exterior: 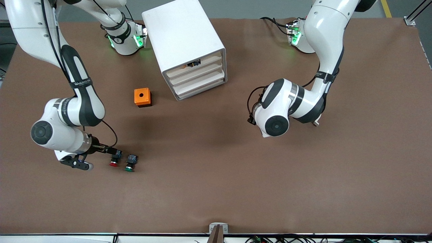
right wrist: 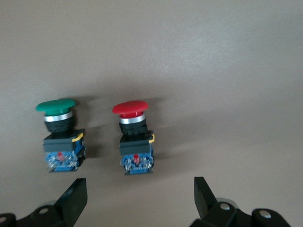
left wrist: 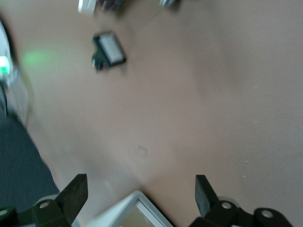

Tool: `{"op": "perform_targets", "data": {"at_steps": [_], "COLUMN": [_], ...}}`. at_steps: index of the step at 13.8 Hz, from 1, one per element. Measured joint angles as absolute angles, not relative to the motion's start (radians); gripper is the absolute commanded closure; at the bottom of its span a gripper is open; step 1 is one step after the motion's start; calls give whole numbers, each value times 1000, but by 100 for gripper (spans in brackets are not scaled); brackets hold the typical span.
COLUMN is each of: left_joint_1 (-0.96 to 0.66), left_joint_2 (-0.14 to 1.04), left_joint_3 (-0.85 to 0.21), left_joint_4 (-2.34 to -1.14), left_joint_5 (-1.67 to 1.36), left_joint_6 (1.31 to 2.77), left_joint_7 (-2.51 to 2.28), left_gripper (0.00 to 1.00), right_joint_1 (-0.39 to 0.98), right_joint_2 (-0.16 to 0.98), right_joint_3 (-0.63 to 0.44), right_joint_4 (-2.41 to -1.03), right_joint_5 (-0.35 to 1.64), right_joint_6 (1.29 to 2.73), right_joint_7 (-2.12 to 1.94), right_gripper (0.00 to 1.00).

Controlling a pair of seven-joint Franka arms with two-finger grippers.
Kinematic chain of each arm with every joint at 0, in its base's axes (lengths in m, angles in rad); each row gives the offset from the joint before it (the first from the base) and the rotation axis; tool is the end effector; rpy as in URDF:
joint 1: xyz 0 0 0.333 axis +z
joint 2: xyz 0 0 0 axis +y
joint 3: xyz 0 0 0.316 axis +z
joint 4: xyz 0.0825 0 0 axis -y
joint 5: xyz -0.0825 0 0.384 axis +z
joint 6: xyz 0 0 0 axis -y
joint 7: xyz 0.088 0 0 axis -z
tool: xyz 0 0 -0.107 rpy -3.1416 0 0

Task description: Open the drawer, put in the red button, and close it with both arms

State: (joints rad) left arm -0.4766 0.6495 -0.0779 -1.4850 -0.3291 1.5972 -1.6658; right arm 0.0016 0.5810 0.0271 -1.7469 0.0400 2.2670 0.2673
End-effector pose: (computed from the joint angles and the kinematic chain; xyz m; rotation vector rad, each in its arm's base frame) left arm 0.5386 -0.3648 0.2697 -2.2335 -1.5517 0.7979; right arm 0.6593 0.0185 0.2361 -3.0764 0.4166 0.1037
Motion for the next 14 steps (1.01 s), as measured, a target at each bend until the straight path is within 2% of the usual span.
{"op": "perform_targets", "data": {"at_steps": [4,6,8,11,14], "left_joint_1": [-492,-495,-497,-504,-547], "left_joint_2": [700,729,764,805,821], "left_joint_3": [-78,-78,-78,-79,-80], "left_joint_4": [-1484,-1484,-1484,-1483,-1481], "left_joint_5": [-588,-714,-844,-1007,-1087], "left_joint_6": [1597,1597,1597,1595,1594], "left_joint_7": [-1837,-1925,-1990,-2063,-2177], "left_gripper": [2,6,15,24,27], "right_joint_1": [3,5,10,19,21], "right_joint_2": [643,650,653,654,653], "right_joint_3": [27,27,27,27,27], "right_joint_4": [-1747,-1746,-1746,-1746,-1745], "right_joint_5": [62,67,68,71,71], "right_joint_6": [2312,2323,2327,2327,2327], "right_joint_7": [270,270,270,271,271], "right_gripper": [3,17,39,60,83]}}
